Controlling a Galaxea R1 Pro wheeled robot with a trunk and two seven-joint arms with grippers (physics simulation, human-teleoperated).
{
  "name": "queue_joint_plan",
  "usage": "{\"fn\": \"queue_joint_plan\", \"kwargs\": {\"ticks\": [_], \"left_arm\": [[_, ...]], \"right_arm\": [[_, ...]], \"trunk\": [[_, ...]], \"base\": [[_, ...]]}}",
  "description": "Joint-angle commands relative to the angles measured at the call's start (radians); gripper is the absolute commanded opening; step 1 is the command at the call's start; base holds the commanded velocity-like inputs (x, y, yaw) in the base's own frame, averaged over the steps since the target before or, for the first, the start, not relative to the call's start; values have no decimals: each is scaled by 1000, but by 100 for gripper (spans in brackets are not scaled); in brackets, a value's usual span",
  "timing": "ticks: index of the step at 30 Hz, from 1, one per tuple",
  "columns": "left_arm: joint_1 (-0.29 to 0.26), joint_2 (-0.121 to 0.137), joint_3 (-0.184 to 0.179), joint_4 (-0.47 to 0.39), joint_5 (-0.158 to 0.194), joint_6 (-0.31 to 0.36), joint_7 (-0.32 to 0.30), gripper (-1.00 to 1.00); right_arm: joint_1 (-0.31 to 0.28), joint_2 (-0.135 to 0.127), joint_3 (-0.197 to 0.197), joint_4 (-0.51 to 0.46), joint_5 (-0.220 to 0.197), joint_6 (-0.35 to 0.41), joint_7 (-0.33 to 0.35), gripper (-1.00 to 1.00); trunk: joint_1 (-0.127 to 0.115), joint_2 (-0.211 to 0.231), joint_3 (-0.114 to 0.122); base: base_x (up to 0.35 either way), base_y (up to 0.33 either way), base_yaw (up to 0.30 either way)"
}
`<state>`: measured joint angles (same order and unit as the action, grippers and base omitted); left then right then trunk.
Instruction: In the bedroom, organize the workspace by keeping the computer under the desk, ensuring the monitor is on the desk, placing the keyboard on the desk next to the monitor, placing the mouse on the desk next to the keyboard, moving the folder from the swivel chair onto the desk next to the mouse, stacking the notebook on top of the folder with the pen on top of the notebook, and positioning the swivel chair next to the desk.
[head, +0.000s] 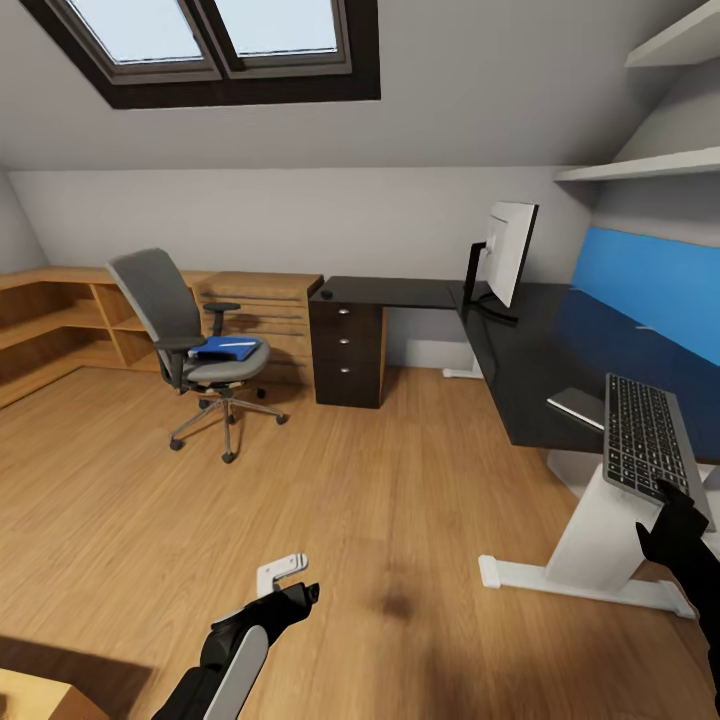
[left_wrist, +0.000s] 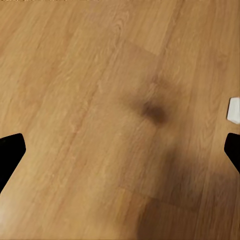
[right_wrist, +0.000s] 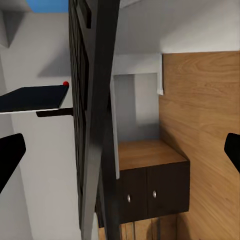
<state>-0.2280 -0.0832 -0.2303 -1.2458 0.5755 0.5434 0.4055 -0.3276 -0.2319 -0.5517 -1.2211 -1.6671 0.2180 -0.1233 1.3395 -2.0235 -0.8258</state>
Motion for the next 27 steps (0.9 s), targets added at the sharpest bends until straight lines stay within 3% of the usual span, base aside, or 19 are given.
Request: {"fn": "queue_joint_plan", "kwargs": {"ticks": [1, 27], "left_arm": [[-1, 1, -1, -1, 11, 1, 8, 100], [-1, 1, -3, 13, 6, 1, 1, 100]], "right_arm": [[-1, 0, -2, -1, -8, 4, -7, 100], [-1, 2, 1, 0, -9, 4, -7, 100]], "trunk": [[0, 0, -1], [0, 0, -1]], "base": [[0, 0, 0], [33, 14, 0]]}}
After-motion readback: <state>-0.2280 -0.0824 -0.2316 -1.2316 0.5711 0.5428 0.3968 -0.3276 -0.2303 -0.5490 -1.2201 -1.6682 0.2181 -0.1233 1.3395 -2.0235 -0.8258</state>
